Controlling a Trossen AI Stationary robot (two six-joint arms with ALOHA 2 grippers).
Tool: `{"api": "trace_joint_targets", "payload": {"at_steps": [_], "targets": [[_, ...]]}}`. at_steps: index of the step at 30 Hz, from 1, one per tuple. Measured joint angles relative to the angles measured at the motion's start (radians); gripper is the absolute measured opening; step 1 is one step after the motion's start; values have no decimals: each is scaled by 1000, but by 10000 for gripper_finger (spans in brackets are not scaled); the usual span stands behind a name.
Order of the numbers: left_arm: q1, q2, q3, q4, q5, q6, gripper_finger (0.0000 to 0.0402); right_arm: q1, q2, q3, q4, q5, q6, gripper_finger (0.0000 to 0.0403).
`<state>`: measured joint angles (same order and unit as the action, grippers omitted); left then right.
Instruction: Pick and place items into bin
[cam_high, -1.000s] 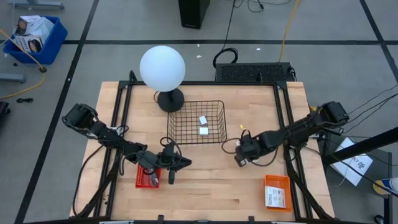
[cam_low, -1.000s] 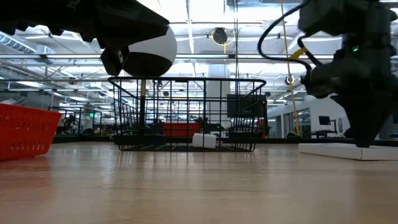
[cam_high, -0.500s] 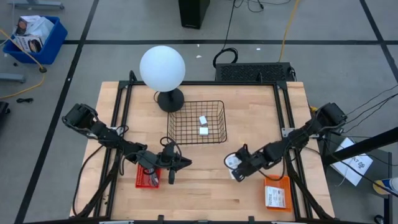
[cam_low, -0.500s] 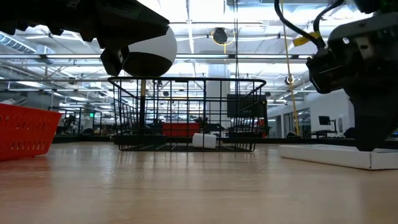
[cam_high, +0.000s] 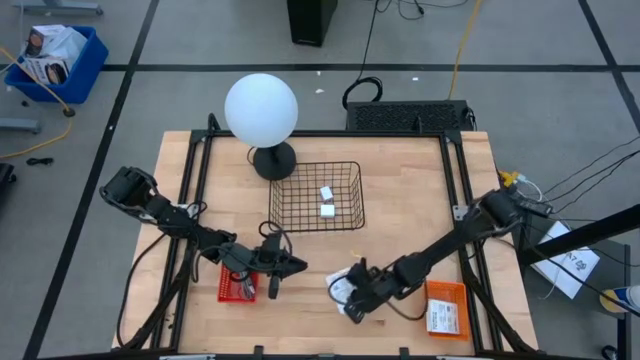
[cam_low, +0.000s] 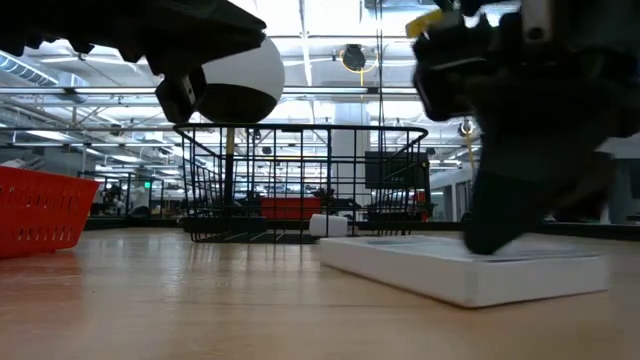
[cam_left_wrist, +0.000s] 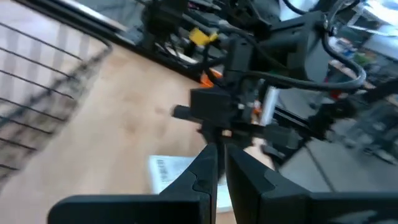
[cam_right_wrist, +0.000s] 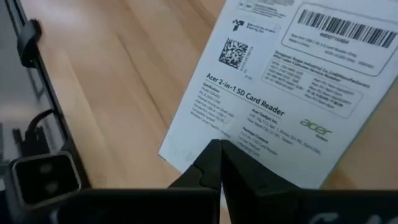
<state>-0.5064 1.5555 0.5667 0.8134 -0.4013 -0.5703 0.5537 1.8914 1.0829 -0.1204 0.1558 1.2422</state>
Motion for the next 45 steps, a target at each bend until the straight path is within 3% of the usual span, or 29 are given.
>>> {"api": "trace_joint_targets", "payload": {"at_steps": [4, 8, 11, 17, 22, 31, 37, 45], "targets": [[-7, 0, 0, -6, 96, -8, 35, -1, 39, 54, -4, 57, -60, 0], [-29, 0, 0, -50, 122, -13, 35, 12, 33, 64, -10, 131, -112, 0], [-43, 0, 31, -161, 163, -19, 31, 34, 17, 64, -2, 194, -151, 0], [-82, 37, 214, -520, 83, -34, 6, 92, -18, 67, 22, 311, -181, 0], [-90, 134, 371, -640, 86, 12, 4, 110, -38, 68, -46, 395, -166, 0], [-30, 323, 519, -741, 88, -8, 5, 108, -38, 68, -277, 398, -67, 0], [14, 418, 577, -792, 177, -40, 5, 91, -41, 68, -398, 416, 0, 0], [31, 488, 602, -809, 191, -104, 14, 55, -41, 69, -349, 366, -30, 0]]}}
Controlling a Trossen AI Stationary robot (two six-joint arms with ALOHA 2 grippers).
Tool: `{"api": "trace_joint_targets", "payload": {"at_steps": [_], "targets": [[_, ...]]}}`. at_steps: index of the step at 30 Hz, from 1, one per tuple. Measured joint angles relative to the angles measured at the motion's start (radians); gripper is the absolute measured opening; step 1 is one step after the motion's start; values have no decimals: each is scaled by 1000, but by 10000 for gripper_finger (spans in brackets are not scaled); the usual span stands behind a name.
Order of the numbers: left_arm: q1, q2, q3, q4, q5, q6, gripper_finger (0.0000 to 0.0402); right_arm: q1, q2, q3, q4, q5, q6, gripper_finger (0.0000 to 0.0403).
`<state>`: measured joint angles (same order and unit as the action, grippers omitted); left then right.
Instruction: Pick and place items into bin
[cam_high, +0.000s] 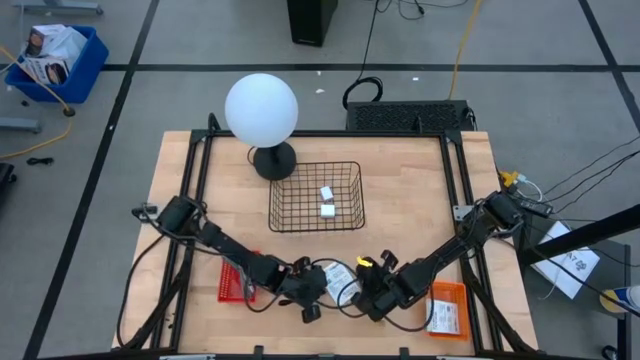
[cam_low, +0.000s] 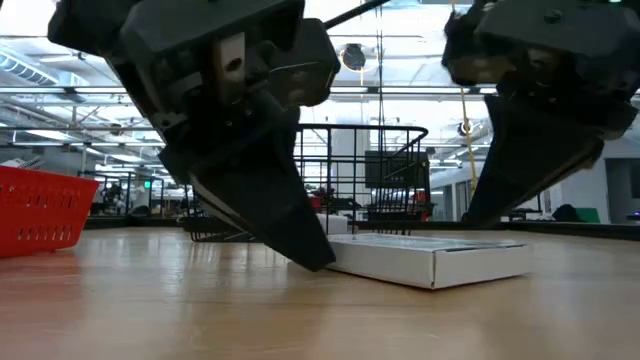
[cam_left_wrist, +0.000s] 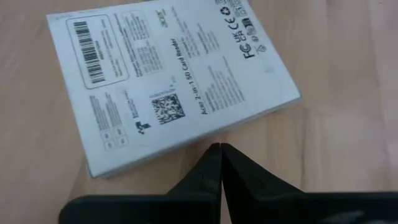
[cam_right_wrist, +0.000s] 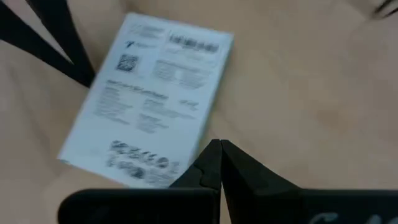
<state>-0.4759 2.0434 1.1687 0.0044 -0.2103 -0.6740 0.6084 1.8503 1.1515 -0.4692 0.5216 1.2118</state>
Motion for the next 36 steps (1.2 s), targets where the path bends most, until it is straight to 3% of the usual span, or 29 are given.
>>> {"api": "trace_joint_targets", "payload": {"at_steps": [11, 29, 36], "targets": [[4, 0, 0, -14, -26, -7, 13, -44, 67, 0, 115, -153, -29, 0], [2, -2, -2, -42, -40, -5, 12, 46, 75, 0, 412, -91, -149, 0], [4, -1, -3, -33, -49, -12, 4, 47, 73, 3, 397, -44, -152, 0]]}}
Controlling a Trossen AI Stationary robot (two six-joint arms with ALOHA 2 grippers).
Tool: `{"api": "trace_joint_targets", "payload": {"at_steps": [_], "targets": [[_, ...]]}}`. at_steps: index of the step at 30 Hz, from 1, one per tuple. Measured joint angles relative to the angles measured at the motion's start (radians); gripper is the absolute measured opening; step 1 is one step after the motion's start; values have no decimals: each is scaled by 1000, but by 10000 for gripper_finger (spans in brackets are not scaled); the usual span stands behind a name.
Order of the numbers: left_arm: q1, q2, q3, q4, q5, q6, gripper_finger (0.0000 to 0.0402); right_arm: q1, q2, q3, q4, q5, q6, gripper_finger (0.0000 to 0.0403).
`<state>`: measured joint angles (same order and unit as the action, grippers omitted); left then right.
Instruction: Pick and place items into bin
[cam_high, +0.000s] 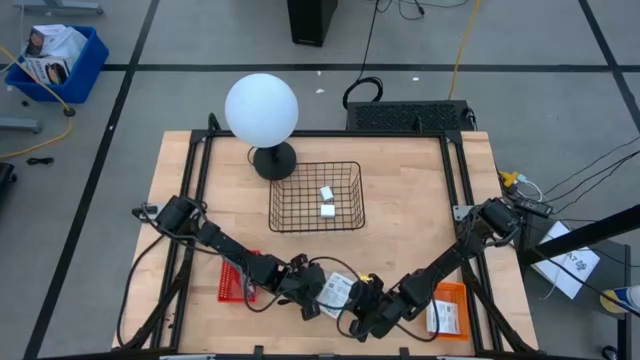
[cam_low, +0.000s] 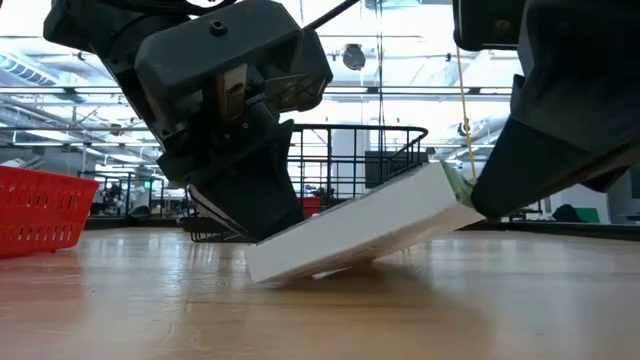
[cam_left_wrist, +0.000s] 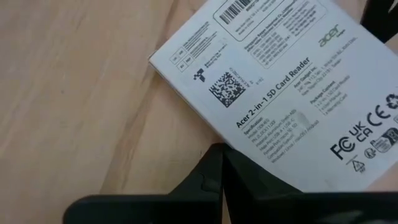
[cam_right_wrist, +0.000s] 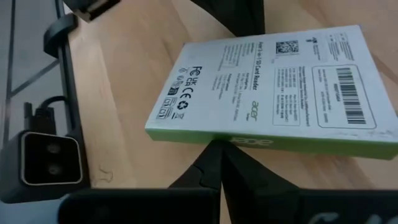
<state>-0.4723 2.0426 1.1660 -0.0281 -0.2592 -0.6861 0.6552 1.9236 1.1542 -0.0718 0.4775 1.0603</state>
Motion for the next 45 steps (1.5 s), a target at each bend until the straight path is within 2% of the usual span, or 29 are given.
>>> {"api": "trace_joint_targets", "payload": {"at_steps": [6, 13, 21, 27, 35, 41, 45], "targets": [[-10, 1, -1, 9, -1, -21, 18, 0, 0, 0, 1, 30, -11, 0], [-23, 2, -1, 15, -23, -46, 4, 0, -1, 0, 43, 43, -33, 0], [-24, 3, -1, 20, -23, -79, 23, -2, -3, 1, 89, 69, -63, 0], [-26, 3, -1, 22, -36, -86, 4, -3, -3, 1, 92, 83, -79, 0], [-27, 3, -1, 25, -51, -107, 25, -3, -2, 0, 108, 86, -104, 0], [-26, 5, -1, 31, -101, -108, 4, -3, 0, -1, 105, 104, -112, 0], [-26, 5, -1, 31, -125, -108, 15, -3, 1, -2, 103, 109, -123, 0]]}}
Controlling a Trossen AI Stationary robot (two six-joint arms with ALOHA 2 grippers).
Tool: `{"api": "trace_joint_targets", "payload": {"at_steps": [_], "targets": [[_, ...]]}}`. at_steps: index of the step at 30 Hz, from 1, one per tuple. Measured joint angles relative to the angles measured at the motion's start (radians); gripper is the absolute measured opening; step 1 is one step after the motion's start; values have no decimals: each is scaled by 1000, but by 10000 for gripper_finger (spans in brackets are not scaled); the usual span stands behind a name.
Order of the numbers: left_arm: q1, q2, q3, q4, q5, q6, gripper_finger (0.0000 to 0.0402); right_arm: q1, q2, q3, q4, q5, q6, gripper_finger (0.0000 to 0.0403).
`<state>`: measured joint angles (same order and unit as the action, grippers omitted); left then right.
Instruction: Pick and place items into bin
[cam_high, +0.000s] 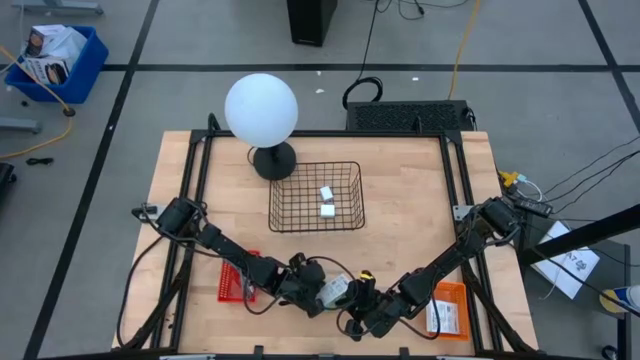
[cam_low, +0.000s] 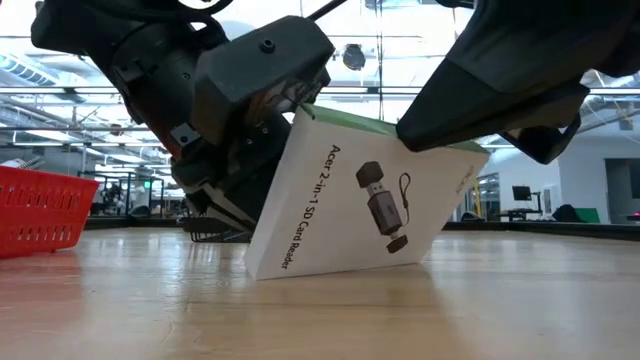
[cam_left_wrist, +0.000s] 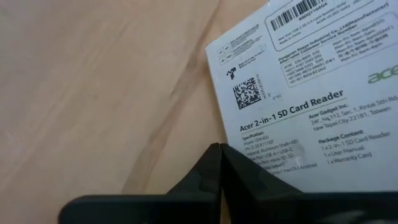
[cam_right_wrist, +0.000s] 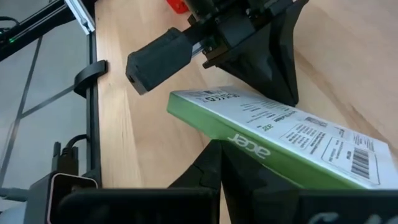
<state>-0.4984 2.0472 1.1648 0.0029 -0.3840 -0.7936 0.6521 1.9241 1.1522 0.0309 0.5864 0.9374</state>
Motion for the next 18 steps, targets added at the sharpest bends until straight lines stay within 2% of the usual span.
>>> {"api": "trace_joint_targets", "payload": {"at_steps": [4, 10, 15, 18], "targets": [[0, 0, 0, -1, -3, -5, 24, 0, 0, 0, 2, 23, -12, 0], [-1, 0, 0, 2, 2, -11, 4, -3, 0, 0, 5, 26, -23, 0], [-5, 0, 3, 42, 19, -23, 21, -5, 0, 0, 4, 92, -42, 0], [-17, -9, 10, 86, 24, -13, 24, -15, 9, -7, -26, 97, -45, 0]]}}
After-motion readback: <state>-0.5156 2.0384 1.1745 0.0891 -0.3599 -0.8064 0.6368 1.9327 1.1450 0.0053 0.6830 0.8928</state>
